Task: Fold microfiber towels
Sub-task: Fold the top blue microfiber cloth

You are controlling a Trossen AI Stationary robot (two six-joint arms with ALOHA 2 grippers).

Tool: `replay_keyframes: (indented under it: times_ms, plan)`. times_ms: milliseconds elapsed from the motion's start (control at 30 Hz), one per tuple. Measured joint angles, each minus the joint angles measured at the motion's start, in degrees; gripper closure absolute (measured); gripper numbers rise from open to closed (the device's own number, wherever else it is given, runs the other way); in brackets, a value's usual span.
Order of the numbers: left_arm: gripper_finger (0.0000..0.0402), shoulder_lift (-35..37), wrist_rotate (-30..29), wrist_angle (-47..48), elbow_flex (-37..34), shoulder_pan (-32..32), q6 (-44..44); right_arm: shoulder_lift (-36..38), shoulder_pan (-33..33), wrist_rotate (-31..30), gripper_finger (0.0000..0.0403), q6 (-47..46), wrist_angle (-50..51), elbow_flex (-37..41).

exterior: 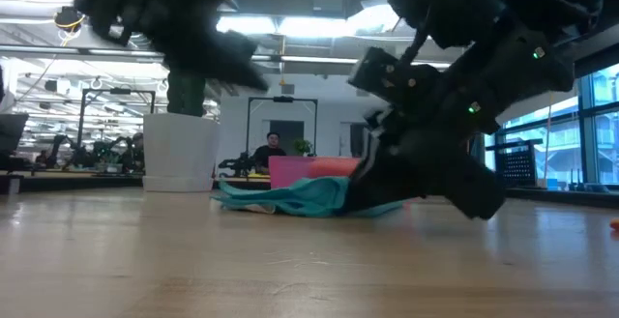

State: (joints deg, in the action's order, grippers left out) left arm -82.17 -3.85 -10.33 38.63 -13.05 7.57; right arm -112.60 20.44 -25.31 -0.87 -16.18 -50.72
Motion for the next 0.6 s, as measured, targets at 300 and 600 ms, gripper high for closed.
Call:
replay_keyframes:
  times_ms: [300, 600]
  plan:
    - [0.0336, -0.5, -8.9, 6.7, 0.0, -4.1, 0.5, 8.2, -0.1, 2.0, 0.0397, -7.0, -16.7, 12.3]
    - [0.0253, -6.9, -15.5, -0.1, 0.1, -4.9, 3.5, 13.0, -0.5, 2.5, 0.0397, -11.5, -32.9, 23.8]
